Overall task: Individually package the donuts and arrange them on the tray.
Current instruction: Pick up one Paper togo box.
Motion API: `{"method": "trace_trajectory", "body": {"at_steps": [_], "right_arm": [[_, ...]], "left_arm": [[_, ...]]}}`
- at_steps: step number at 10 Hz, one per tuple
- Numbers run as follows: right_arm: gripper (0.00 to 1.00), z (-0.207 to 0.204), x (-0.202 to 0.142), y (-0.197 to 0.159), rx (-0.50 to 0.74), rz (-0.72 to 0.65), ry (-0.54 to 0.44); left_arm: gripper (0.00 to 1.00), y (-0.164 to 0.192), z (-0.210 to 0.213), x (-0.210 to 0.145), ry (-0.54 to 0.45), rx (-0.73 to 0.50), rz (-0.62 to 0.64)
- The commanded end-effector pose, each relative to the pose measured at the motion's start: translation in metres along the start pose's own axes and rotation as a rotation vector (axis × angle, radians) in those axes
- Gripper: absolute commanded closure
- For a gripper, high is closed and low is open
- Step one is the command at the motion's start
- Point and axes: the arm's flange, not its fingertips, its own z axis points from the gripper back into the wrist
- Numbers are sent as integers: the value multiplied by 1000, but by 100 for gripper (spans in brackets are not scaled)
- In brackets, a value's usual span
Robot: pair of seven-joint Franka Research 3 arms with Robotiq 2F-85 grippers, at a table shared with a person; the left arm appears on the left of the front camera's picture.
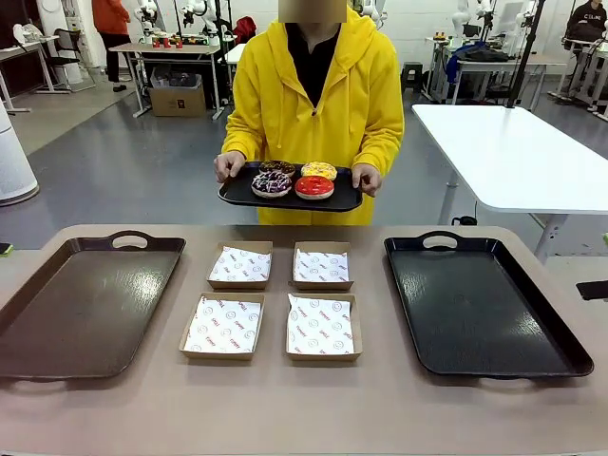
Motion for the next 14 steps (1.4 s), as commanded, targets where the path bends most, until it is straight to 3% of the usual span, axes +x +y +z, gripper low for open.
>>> {"method": "trace_trajectory", "body": {"at_steps": [1,14], "right_arm": [[0,1,0,0,10,12,-1],[0,1,0,0,10,12,-1]], "left_arm": [[0,-1,0,1,-13,-4,4],[0,-1,0,1,-13,-4,4]]}}
